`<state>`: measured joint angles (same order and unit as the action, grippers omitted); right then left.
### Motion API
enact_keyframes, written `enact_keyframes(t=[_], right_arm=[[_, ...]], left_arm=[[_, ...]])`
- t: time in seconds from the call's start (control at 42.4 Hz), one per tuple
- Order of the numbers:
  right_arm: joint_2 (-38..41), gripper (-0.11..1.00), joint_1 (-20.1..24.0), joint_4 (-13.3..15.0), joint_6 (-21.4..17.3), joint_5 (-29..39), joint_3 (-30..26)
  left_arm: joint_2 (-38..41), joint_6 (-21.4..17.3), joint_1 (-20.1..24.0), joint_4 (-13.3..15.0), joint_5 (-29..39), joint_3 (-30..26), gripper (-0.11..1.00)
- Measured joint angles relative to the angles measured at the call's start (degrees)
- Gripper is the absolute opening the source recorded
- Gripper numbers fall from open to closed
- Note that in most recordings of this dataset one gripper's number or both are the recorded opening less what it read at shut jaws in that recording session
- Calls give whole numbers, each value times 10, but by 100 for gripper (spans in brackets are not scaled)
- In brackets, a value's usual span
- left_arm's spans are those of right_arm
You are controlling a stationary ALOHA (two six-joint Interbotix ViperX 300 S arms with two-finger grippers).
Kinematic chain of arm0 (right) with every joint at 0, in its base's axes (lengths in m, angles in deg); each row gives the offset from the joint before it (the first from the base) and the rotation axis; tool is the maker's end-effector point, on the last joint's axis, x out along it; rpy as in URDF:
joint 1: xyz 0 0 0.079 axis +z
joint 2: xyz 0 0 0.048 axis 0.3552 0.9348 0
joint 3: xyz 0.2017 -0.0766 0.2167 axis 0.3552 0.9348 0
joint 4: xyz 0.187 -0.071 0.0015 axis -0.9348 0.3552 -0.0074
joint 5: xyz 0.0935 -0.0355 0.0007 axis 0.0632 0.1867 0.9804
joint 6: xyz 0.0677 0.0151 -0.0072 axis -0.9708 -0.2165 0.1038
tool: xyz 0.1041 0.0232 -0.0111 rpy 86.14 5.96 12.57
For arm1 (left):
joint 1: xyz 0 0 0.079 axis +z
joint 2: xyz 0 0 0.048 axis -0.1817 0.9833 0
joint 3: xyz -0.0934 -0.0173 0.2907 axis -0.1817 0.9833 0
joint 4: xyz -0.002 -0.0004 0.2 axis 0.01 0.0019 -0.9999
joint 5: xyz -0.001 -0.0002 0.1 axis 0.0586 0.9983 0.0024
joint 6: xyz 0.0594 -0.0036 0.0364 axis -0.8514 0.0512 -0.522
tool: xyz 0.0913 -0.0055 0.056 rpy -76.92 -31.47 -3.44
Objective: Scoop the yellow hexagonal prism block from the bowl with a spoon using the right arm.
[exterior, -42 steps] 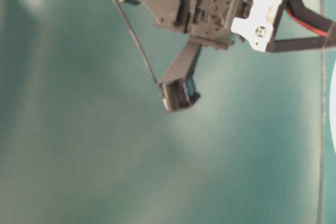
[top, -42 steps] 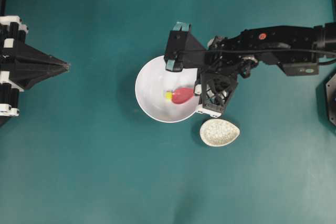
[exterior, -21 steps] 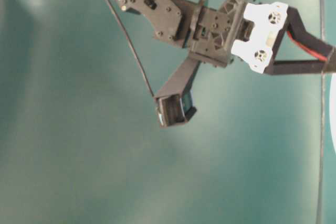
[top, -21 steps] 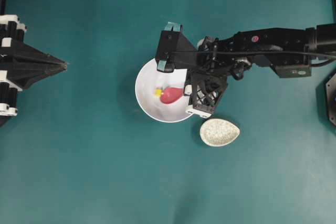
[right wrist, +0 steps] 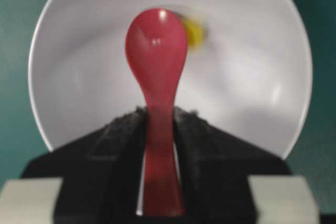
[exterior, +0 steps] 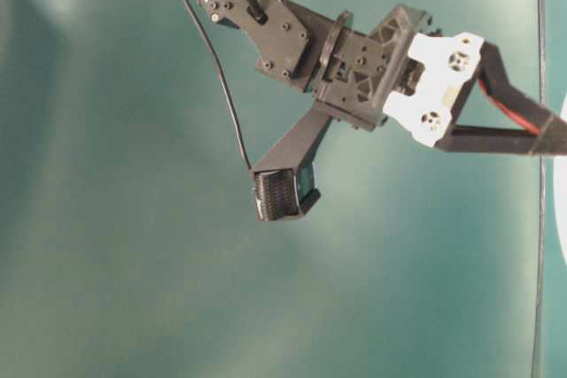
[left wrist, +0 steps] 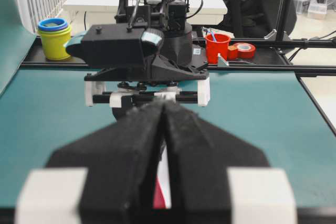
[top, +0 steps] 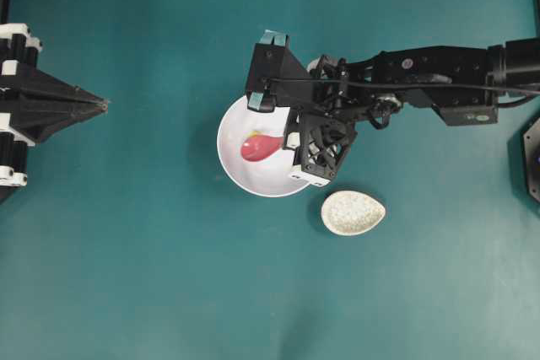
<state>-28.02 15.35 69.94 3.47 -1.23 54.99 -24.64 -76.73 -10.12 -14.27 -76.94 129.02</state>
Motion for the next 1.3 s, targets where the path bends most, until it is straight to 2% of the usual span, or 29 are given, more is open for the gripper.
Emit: enact_keyframes(t=[0.331,0.59,0.779,1.039,1.298], right_arm=[[-10,24,-11,2,-10,-14,-1],[-67,24,-16,1,-91,37,-1],[-81,24,-18,1,-121,105,-1],[-81,24,-18,2,-122,178,-1],[-68,24,-18,1,-122,191,0]], left_arm=[[0,0,-1,-1,0,0,0],[0,0,0,0,0,0,0],[0,0,-1,-1,0,0,0],[0,0,0,-1,0,0,0],[0,0,-1,-1,0,0,0]])
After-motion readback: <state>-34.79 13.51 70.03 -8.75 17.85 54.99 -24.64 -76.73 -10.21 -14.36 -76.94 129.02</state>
